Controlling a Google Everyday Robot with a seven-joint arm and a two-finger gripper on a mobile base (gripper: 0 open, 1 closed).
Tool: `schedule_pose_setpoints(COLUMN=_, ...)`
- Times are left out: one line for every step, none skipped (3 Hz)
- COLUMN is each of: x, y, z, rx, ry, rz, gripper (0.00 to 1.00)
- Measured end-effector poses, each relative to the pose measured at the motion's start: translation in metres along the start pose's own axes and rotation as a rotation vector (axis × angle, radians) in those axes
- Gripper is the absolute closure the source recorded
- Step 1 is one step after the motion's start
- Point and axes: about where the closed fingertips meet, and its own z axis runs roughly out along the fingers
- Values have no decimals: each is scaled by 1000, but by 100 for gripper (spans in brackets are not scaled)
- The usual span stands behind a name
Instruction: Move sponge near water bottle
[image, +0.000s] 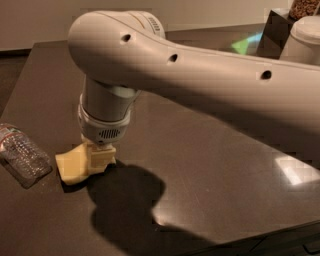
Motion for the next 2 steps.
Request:
schedule_pose_setpoints(x=-1, y=0, z=-2, rx=3, ry=2, rz=-1, gripper=0)
schedule_pose_setpoints(x=-1, y=0, z=-2, rx=3, ry=2, rz=-1, gripper=0)
